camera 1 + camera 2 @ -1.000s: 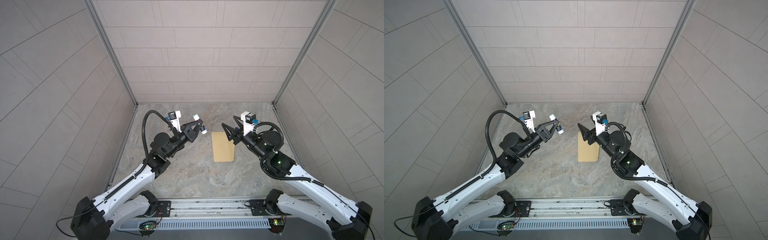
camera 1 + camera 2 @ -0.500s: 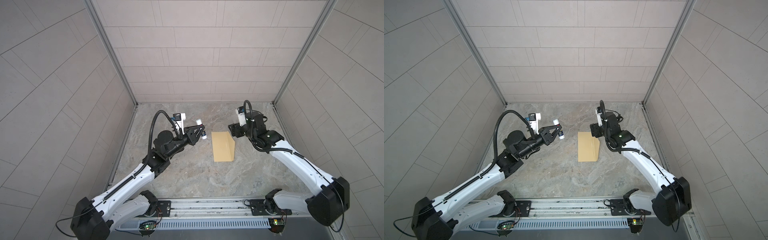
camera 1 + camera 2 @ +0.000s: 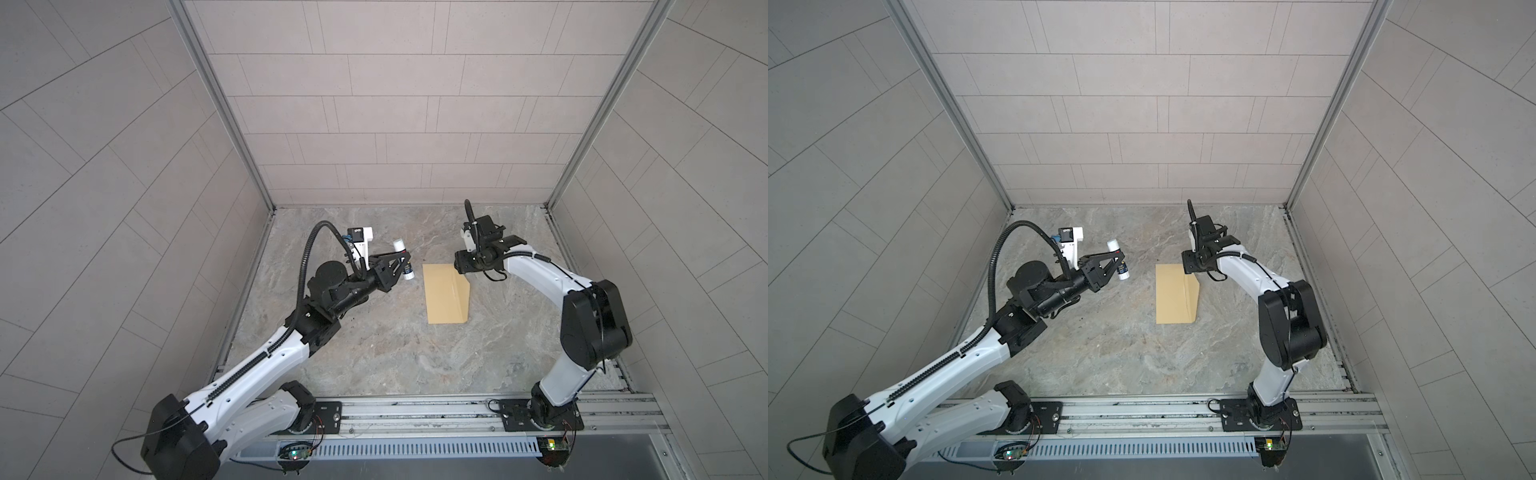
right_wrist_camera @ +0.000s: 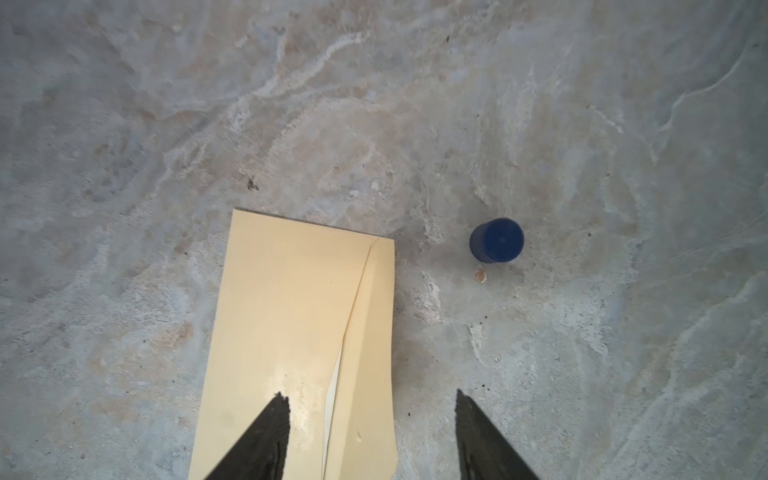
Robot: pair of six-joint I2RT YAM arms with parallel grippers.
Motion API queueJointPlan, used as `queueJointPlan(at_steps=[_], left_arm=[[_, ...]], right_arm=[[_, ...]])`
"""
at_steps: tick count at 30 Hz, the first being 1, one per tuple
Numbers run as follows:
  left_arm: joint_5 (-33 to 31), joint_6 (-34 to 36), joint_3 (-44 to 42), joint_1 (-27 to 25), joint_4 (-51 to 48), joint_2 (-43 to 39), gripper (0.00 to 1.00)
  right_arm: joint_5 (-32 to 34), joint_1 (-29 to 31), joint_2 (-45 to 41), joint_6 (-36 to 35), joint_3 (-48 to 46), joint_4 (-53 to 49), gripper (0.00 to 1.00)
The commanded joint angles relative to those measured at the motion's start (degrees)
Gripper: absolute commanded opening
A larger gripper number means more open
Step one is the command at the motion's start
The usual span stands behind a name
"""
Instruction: Place the letter into the envelope and seal it
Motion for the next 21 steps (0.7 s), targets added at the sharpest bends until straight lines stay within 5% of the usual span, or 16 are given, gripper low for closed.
queueJointPlan(at_steps=[1,8,21], left_arm=[[0.8,1.7,2.2,-0.1,0.5,0.0,0.0],[0.7,2.5,2.2,-0.1,0.0,0.0,0.0],[0.6,2.9,1.8,-0.1,0.0,-0.2,0.0]], right_arm=[[-1.5,-0.6,3.8,1.9,3.6,-6.0,0.59],[-1.7,-1.5,9.1,3.4,4.7,-5.3,0.53],[-5.9,-1.8,13.3,7.1,4.5,-3.5,0.13]])
